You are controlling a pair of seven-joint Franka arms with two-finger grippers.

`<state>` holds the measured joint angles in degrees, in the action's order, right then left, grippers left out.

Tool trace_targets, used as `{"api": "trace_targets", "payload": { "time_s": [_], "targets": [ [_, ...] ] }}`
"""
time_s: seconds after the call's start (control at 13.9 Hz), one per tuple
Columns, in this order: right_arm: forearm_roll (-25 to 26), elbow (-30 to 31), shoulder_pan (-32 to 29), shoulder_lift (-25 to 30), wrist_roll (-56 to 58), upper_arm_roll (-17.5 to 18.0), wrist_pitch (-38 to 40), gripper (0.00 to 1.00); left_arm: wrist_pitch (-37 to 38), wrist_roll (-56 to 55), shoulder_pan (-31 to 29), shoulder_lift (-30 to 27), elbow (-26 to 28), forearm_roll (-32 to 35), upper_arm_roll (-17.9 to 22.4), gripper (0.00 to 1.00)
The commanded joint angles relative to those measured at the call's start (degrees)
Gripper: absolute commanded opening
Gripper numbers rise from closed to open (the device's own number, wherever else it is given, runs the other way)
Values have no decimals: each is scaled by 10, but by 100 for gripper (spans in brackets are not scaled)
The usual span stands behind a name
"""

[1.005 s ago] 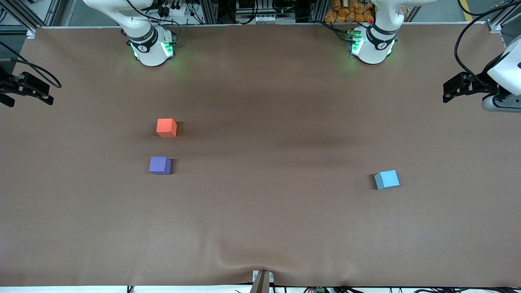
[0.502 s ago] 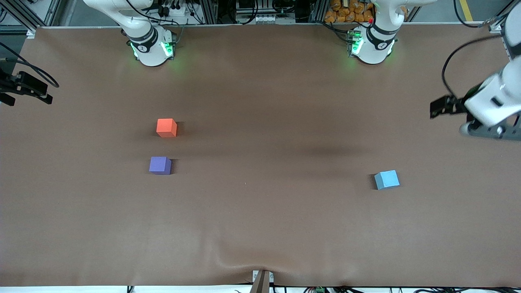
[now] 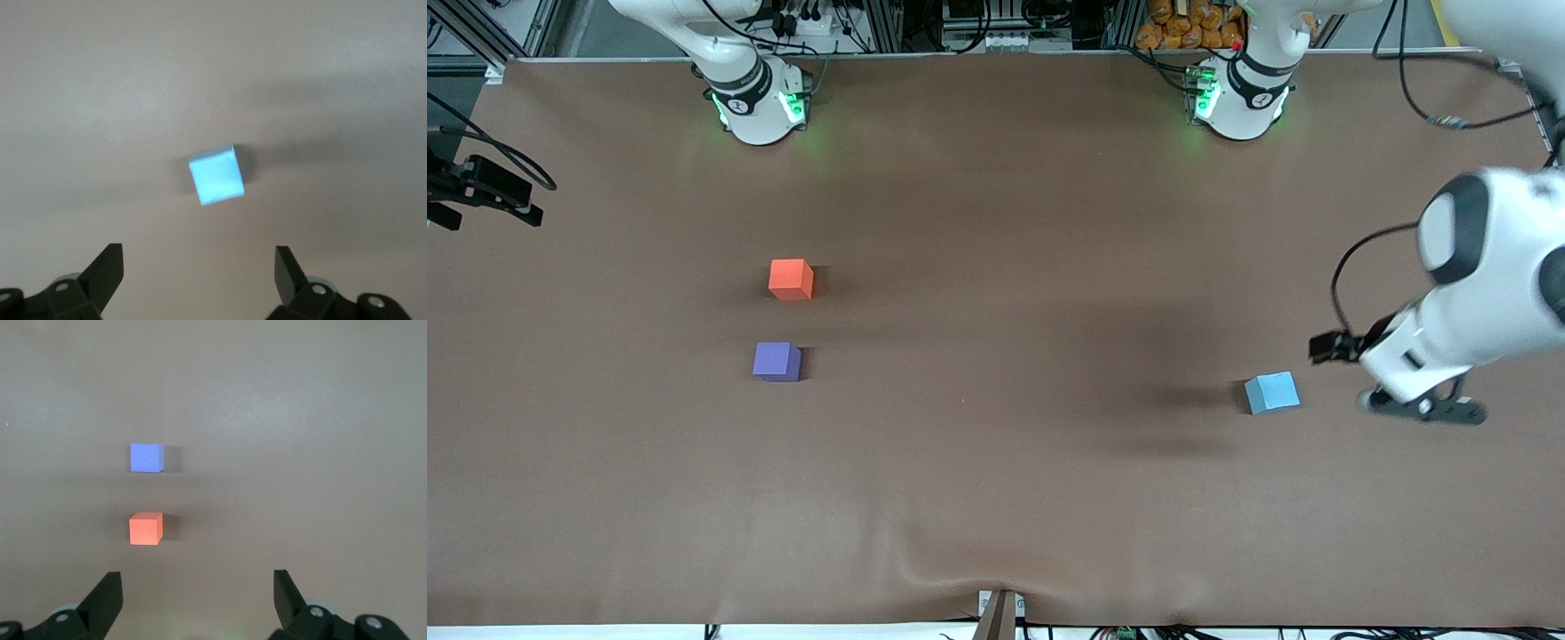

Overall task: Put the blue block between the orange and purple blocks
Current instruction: 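Reach the left gripper down to the light-blue cube, then close the left gripper on the light-blue cube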

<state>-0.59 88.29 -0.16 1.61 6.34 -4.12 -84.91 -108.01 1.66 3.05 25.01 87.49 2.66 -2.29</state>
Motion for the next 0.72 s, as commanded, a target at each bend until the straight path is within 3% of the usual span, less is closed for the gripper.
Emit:
{"api": "trace_targets", "payload": {
  "time_s": [0.0,0.22,0.65],
  "targets": [
    [-7,-12,-9,-5,-5,6,9,100,-53,-18,10,69,-17,0,2,100],
    [-7,-12,-9,-5,-5,5,9,100,-100,-30,9,133,-11,-2,2,100],
    [-7,-11,-10,-5,-5,5,9,100,-110,-71,10,162,17,0,4,100]
  ]
}}
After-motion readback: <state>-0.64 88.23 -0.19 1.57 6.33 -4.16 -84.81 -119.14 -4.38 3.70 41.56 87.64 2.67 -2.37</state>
